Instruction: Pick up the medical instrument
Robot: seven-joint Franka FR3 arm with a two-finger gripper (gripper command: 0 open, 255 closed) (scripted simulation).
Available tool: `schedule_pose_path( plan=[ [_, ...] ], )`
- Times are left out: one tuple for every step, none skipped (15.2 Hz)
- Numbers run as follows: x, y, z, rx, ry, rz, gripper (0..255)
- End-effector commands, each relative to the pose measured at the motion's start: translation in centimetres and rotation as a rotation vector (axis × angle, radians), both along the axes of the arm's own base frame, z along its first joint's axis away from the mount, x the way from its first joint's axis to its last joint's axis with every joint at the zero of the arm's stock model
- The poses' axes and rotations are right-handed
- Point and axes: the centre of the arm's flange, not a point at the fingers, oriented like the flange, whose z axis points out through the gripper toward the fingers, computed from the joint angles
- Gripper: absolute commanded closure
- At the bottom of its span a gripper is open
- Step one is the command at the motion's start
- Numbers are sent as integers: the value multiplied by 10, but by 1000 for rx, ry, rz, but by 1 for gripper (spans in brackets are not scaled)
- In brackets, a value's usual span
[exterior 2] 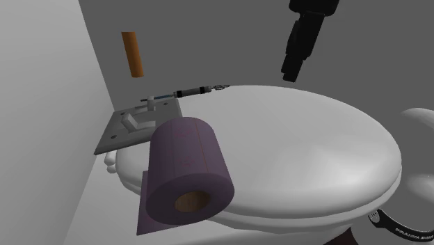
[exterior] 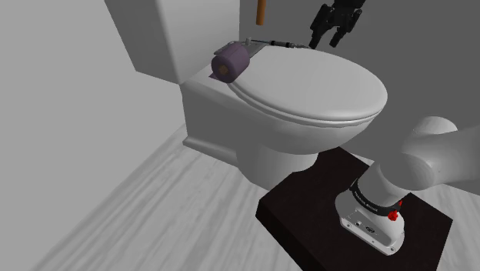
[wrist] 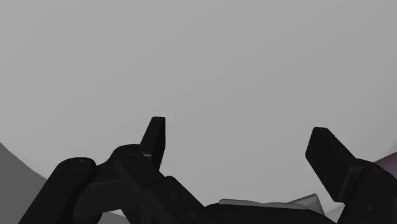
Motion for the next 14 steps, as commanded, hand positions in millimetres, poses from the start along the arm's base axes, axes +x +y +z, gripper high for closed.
schedule_pose_path(
  plan=[
    [0,0,0,0,0,0,0],
    [12,-8,-1,5,3,23,0],
    [24,-16,-2,11,7,46,0],
    [37,-24,-3,16,10,69,0],
    [49,-31,-4,22,13,92,0],
    [62,-38,-5,27,16,115,0],
    [75,-45,-6,33,20,139,0],
    [88,-52,-7,38,23,162,0],
    [101,-58,-8,44,26,185,0],
    [114,-64,-10,49,29,208,0],
    [128,-69,-11,55,33,231,0],
    [141,-75,-13,60,36,254,0],
    [155,-80,-15,66,39,277,0],
    [169,-84,-16,71,42,300,0]
  ],
)
